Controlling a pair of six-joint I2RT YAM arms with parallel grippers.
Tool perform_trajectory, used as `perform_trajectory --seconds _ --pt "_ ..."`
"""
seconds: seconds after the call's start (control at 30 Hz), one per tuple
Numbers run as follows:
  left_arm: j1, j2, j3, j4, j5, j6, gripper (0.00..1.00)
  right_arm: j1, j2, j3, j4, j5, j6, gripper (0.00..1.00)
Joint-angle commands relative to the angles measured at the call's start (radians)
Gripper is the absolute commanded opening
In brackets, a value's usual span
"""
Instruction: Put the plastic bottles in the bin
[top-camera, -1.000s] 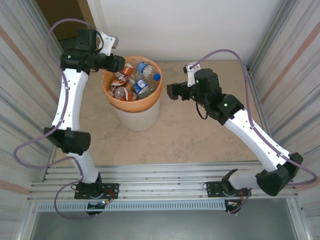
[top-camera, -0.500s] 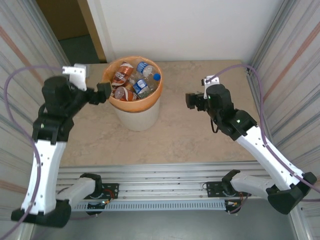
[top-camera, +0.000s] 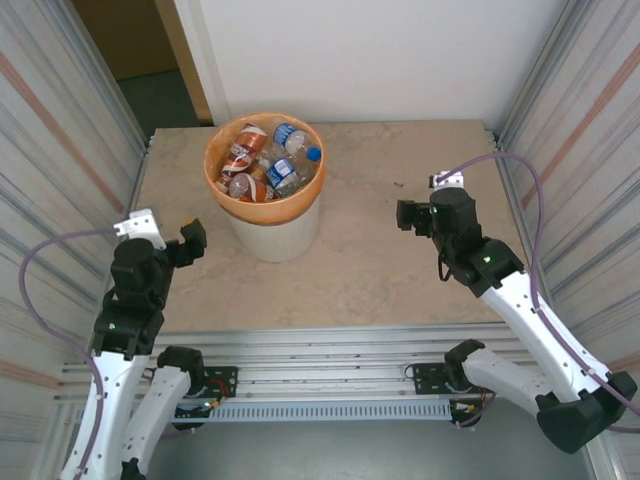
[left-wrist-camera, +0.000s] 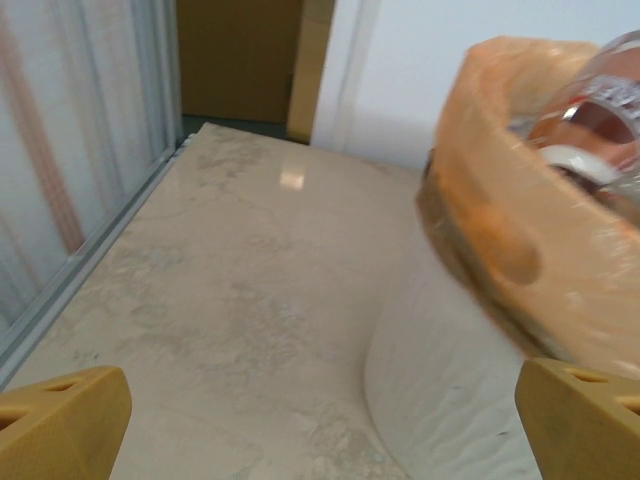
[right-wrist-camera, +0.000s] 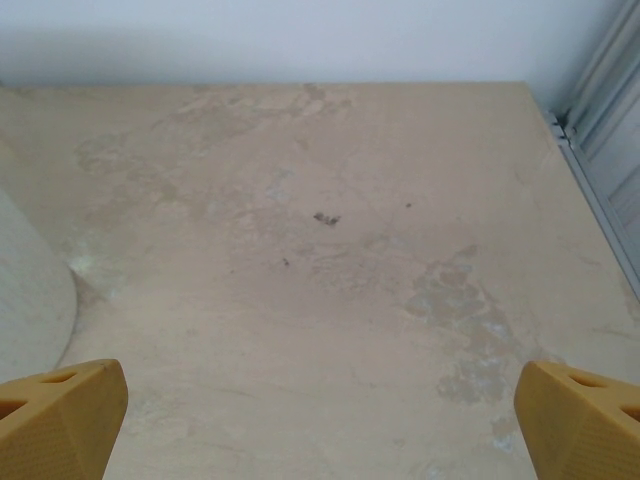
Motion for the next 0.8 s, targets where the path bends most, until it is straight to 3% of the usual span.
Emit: perform_trajectory --seconds 0.0,0.2,0.33,0.43,0.77 --pt "0.019 -0.006 -0.048 0.070 -0.092 -0.041 0.99 -0.028 -0.025 -0.019 0.004 0.016 0.056 0.98" --pt "0.061 0.069 -0.131 0.175 -0.030 -0.059 0.99 -0.073 -0.054 -0.046 -0.001 0.012 0.094 0.98" --pt "0.119 0.176 -0.160 0.291 0.104 -0.094 0.99 -0.098 -0.054 -0.047 -0.005 -0.010 0.106 0.98" --pt "0.146 0.284 -0.151 0.365 0.182 -0.114 0.99 -0.106 -0.047 -0.043 -0.010 -0.016 0.109 0.98" --pt "0.157 0.613 -0.065 0.543 0.284 -0.134 0.98 -0.114 -0.018 -0.017 -0.002 -0.053 0.110 0.98"
